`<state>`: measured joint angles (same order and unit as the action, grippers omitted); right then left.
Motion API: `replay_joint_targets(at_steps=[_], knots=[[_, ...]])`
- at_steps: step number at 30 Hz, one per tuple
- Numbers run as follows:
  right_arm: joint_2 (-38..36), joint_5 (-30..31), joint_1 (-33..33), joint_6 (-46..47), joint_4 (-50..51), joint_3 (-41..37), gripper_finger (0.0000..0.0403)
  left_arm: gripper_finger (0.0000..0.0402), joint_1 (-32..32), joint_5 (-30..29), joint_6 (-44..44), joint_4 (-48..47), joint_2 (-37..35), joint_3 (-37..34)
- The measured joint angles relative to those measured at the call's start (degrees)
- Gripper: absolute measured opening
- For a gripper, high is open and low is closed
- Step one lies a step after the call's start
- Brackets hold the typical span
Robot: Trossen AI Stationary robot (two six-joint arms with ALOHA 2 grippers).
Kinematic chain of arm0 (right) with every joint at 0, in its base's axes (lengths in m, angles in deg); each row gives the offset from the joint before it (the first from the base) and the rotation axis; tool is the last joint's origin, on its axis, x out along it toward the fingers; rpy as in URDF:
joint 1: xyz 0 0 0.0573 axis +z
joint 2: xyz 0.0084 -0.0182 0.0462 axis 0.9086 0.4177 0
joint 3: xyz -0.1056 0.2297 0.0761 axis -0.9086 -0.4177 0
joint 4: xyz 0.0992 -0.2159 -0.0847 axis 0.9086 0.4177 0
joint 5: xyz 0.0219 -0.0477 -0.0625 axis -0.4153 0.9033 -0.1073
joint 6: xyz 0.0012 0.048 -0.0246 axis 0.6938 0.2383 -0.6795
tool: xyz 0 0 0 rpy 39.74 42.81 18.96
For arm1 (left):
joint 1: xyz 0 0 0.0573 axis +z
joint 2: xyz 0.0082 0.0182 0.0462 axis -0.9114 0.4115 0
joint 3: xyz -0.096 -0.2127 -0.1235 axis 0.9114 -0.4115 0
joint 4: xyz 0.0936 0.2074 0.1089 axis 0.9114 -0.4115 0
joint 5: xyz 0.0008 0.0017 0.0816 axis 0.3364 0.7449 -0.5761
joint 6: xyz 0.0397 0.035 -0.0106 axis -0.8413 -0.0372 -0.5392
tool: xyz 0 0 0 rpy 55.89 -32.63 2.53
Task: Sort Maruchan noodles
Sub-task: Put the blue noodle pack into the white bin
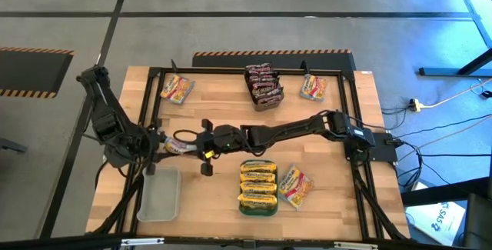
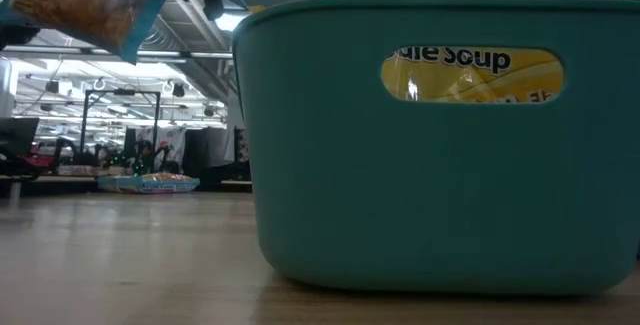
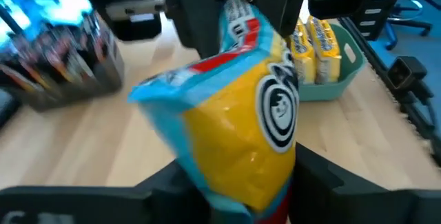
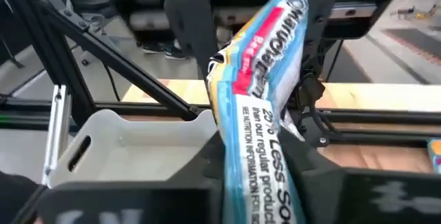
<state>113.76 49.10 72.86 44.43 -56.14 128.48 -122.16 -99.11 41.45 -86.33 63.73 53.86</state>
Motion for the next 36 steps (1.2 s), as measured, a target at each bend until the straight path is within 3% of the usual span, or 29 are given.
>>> replay_joint_targets(at_steps=[5,11,19,26,36], knots=[[0.0,0.2,0.0,-1.6,0.1,0.0,0.0043,0.0188,1.6,8.4,8.0,-9.6,-0.2,7.1],[0.0,0.6,-0.1,-1.6,1.6,0.0,0.0051,0.0221,7.1,16.5,9.2,-18.4,3.2,15.8],[0.0,0.1,-0.1,-1.6,3.4,0.0,0.0045,0.0225,19.4,24.1,-2.6,-24.4,15.8,26.1],[0.1,-0.3,-0.1,-2.2,3.9,-0.2,0.0046,0.0235,27.4,33.3,-10.6,-23.5,24.1,26.9],[0.3,2.1,0.0,-3.1,6.8,-0.2,0.0045,0.0232,31.2,40.4,-12.0,-23.4,29.5,27.0]])
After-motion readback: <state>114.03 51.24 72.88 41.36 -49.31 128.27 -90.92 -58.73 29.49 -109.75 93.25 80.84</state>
